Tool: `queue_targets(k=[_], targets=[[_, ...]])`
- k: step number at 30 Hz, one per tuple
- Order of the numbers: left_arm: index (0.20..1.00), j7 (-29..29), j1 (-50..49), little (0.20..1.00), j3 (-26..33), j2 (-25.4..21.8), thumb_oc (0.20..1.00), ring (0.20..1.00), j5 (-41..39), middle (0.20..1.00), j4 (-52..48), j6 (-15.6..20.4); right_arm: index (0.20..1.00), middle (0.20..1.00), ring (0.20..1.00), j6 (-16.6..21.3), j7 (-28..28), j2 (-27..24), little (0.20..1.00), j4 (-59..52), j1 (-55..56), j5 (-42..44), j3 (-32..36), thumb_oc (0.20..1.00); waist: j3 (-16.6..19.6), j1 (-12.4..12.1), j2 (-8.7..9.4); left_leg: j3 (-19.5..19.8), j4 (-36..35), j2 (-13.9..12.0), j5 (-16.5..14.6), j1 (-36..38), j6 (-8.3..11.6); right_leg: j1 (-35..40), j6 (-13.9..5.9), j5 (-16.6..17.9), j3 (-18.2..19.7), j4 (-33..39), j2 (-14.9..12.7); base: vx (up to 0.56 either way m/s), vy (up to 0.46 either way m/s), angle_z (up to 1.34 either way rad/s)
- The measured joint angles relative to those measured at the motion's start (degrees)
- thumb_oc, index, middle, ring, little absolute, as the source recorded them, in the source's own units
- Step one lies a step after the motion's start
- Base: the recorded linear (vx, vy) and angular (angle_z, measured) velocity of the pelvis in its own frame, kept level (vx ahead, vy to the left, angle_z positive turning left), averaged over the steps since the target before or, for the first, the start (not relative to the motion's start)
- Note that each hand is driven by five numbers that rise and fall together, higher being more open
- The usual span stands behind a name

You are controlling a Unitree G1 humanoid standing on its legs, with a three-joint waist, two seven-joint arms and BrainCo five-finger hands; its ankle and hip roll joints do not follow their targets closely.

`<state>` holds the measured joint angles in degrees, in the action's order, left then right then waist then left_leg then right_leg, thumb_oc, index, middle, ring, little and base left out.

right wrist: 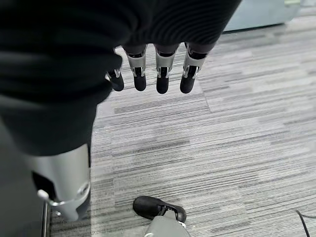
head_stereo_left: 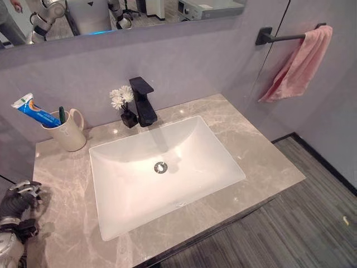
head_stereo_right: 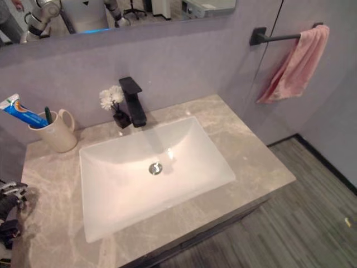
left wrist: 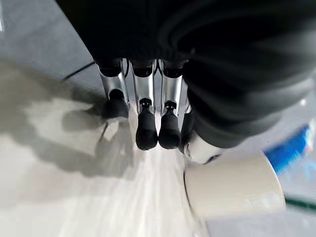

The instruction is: Put brush and paste in cup on sink, flatten towel.

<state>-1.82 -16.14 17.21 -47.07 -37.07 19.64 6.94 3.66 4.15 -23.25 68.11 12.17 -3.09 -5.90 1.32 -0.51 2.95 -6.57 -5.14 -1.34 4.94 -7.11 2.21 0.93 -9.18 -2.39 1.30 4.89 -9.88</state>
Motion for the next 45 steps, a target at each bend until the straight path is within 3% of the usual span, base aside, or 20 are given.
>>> queue_targets(k=[3, 8, 12, 14, 21, 39, 45], targets=[[0.200, -0.11, 2.89, 0.200, -0.01, -0.58, 0.200, 0.200, 0.11, 0.200, 2.71, 0.33, 1.000, 1.000, 1.000, -0.11, -0.87, -0.25, 1.000, -2.91, 0.06, -0.14, -2.35, 1.000, -0.16, -0.06, 0.17, -0.16, -0.01, -0.22, -0.09, -1.72, 0.29, -1.89, 0.04, 0.46, 0.09, -0.01, 0.19, 0.00, -0.006, -0.03], [0.200, -0.88, 11.88, 0.200, -2.71, -7.28, 0.200, 0.200, 2.13, 0.200, 11.13, -0.22, 1.000, 1.000, 1.000, 0.13, -2.11, -0.64, 1.000, -12.47, 1.34, -0.47, -5.25, 1.000, -2.27, 0.79, 1.49, 0.27, 0.00, -1.25, 0.40, -3.66, 0.90, -3.68, 0.32, 0.94, -0.13, 0.01, 1.36, 0.04, -0.001, 0.01], [0.200, -1.78, 18.68, 0.200, -4.68, -11.71, 0.200, 0.200, 2.34, 0.200, 17.72, -1.80, 1.000, 1.000, 1.000, 0.28, -3.06, -0.79, 1.000, -13.10, 0.19, -0.60, -7.04, 1.000, -2.19, 1.96, 3.07, 0.01, 0.02, -1.26, 0.96, -4.65, 1.07, -4.93, 0.50, 1.37, 0.05, -0.02, 1.58, 0.01, -0.002, -0.04], [0.200, -1.79, 22.07, 0.200, -5.48, -12.30, 0.200, 0.200, 3.80, 0.200, 21.85, -2.09, 1.000, 1.000, 1.000, 0.35, -3.38, -0.87, 1.000, -12.68, 0.01, -1.04, -7.09, 1.000, -3.07, 2.21, 2.92, -0.25, 0.02, -1.22, 0.90, -4.37, 1.04, -4.83, 0.51, 1.39, 0.10, -0.02, 1.55, 0.00, 0.002, -0.07], [0.200, -3.99, 27.27, 0.200, -6.97, -13.22, 0.200, 0.200, 3.65, 0.200, 24.77, -1.87, 1.000, 1.000, 1.000, 0.41, -3.35, -0.87, 1.000, -9.67, 0.08, -0.96, -6.97, 1.000, -3.66, 2.84, 3.10, -0.62, 0.00, -1.68, 0.80, -4.86, 1.15, -5.58, 0.59, 1.49, 0.79, -0.03, 1.90, 0.01, -0.002, -0.03], [0.200, -5.47, 27.36, 0.200, -7.53, -12.57, 0.200, 0.200, 4.43, 0.200, 21.93, -1.10, 1.000, 1.000, 1.000, 0.67, -3.36, -0.90, 1.000, -11.44, 0.09, -0.95, -7.06, 1.000, -3.48, 3.57, 3.01, -3.03, 0.00, -1.95, 0.74, -3.40, 1.00, -5.40, 0.76, 2.37, 3.08, -0.02, 1.93, 0.02, 0.000, -0.07], [0.200, -6.00, 27.38, 0.200, -8.63, -11.03, 0.200, 0.200, 4.60, 0.200, 25.69, -1.08, 1.000, 1.000, 1.000, 0.71, -3.37, -1.37, 1.000, -10.97, 0.46, -0.95, -7.03, 1.000, -1.50, 4.32, 2.01, -3.16, -0.02, -1.99, 0.40, -4.21, 0.90, -6.43, 0.96, 2.55, 3.14, -0.03, 1.98, -0.02, 0.003, -0.01]])
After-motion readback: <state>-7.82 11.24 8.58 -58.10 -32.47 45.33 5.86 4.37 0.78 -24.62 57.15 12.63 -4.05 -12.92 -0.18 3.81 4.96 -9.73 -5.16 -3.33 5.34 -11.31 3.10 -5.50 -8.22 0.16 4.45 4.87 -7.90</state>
